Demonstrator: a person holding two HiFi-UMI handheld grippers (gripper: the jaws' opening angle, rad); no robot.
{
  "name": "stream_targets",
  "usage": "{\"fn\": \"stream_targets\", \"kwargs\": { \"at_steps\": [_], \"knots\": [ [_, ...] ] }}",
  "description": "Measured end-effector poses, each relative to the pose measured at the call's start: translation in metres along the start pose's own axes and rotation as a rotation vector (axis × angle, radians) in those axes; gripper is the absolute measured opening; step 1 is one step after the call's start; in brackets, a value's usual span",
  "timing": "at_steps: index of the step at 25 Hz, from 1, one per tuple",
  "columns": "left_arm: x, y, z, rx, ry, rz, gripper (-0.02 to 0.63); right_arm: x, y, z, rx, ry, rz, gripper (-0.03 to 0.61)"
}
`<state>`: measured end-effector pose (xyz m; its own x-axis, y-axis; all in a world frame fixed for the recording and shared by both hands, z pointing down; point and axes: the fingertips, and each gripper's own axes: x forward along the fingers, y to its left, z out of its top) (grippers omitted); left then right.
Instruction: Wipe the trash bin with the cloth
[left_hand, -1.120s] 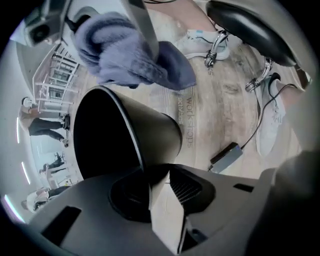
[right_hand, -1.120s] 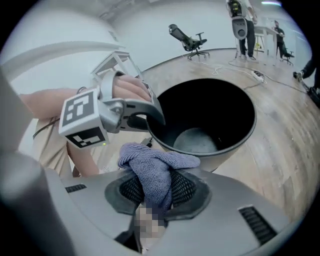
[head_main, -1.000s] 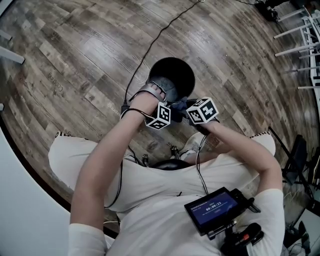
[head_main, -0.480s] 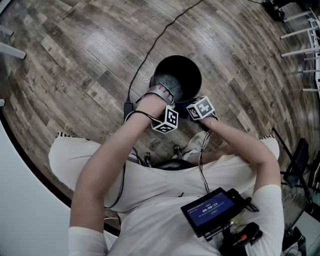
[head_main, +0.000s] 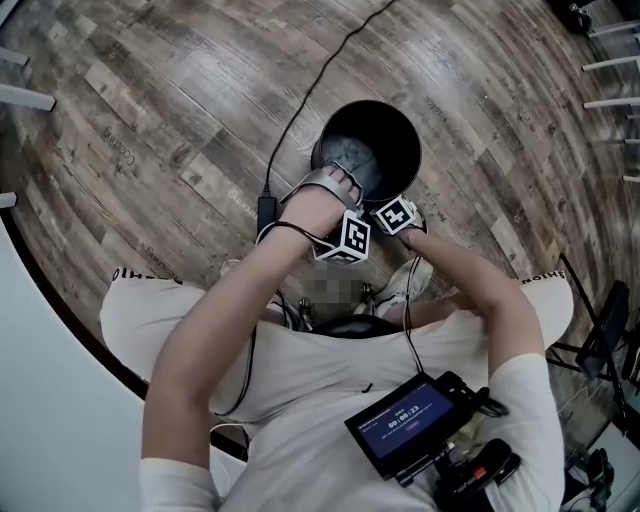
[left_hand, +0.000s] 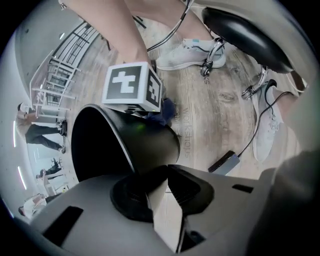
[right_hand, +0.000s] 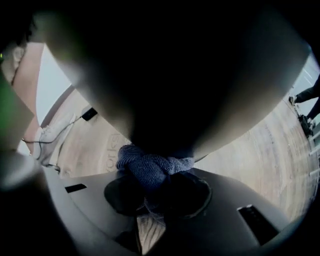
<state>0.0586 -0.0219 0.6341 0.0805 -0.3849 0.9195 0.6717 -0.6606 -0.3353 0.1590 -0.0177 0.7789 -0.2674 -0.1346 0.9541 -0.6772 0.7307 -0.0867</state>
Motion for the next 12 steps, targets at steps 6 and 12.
{"fn": "stream_targets", "kwargs": {
  "at_steps": [6, 12],
  "knots": [
    [0.000, 0.001, -0.001, -0.018, -0.006, 0.002, 0.094, 0.027, -0.007, -0.007, -0.008, -0.037, -0.052, 0.097],
    [0.000, 0.002, 0.002, -0.023, -0.023, 0.028, 0.107, 0.002, 0.012, -0.017, 0.004, 0.071, 0.017, 0.097]
  ]
}}
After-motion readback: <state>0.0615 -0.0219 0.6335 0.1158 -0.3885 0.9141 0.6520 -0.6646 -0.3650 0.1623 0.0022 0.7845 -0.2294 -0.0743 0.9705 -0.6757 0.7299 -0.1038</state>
